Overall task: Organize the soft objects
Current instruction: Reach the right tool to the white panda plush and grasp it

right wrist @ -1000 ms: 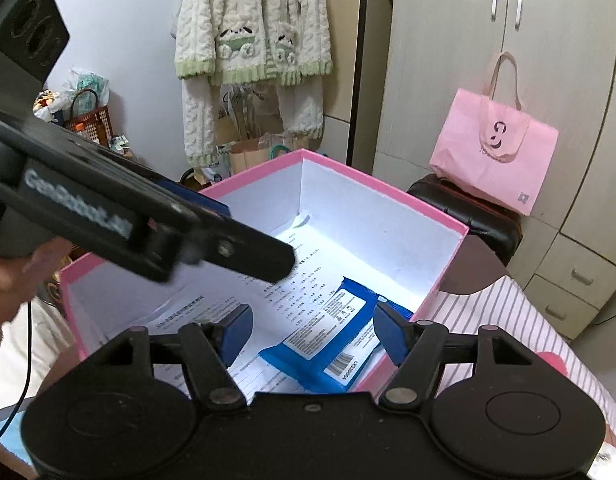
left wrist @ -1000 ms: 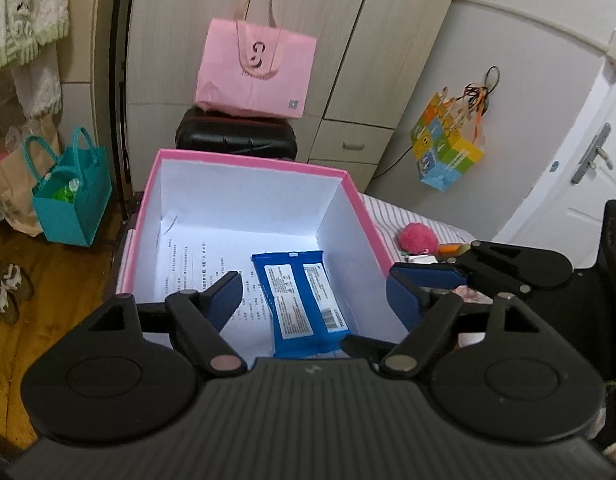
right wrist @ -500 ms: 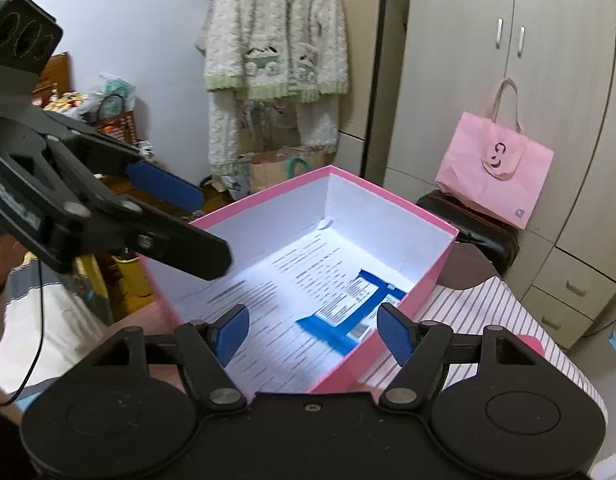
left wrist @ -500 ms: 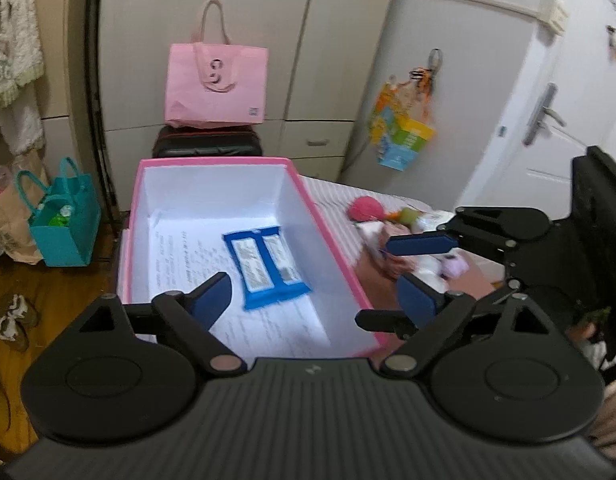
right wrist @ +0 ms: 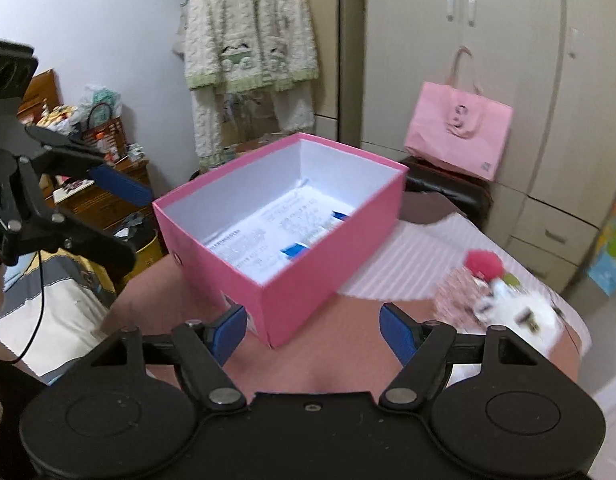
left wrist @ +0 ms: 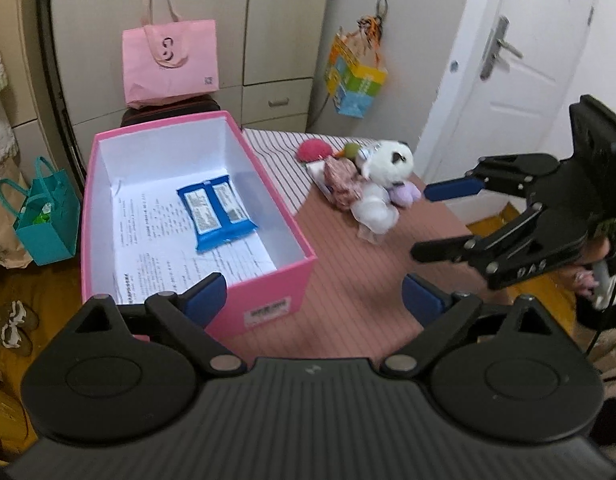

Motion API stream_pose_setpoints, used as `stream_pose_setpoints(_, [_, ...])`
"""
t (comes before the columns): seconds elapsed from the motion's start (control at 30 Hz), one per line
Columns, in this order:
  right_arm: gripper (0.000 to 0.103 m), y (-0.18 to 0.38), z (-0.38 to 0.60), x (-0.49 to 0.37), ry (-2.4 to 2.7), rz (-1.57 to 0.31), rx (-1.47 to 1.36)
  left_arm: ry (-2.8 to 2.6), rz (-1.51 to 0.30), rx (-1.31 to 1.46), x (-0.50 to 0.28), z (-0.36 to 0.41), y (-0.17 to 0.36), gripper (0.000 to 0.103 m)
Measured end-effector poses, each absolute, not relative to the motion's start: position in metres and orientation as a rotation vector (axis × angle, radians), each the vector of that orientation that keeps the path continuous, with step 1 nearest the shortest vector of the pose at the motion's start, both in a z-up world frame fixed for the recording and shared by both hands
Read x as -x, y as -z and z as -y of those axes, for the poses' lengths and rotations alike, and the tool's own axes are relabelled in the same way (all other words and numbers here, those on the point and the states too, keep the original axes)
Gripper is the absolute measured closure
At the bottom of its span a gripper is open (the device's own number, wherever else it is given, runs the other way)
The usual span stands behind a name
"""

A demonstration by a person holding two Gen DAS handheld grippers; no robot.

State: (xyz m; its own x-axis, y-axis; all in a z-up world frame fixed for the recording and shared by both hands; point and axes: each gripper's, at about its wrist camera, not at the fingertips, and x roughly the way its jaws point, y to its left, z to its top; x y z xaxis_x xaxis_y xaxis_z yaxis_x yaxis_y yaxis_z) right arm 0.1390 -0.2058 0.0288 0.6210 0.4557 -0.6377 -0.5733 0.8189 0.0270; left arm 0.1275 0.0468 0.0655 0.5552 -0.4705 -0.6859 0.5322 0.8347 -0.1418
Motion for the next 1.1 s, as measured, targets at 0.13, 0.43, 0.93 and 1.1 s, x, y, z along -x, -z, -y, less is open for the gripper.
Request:
stream_pose_setpoints(0.13, [0.023, -0.019, 0.233, -0.128, -0.556, -0.698, 0.136, 0.629, -0.818, -0.137, -0.121, -0.023, -0.055, 0.007])
stream_pose_setpoints(0.43, [0.023, 0.017, 0.288, -0.120, -0.458, -0.746, 0.043, 0.717, -0.879, -0.191, -0.129, 0.033, -0.038, 0.007])
stream_pose_setpoints(0.93, [0.023, 0.049, 0.332, -0.158, -0.391, -0.617, 0.117, 0.761, -0.780, -0.089, -0.183, 0.107, -0.016, 0.007])
stream_pose_setpoints(1.1, [0.021, 0.065, 0.340, -0.178, -0.365, -0.558, 0.157, 0.764, -0.766, -0.012, -0.206, 0.123, -0.005, 0.007])
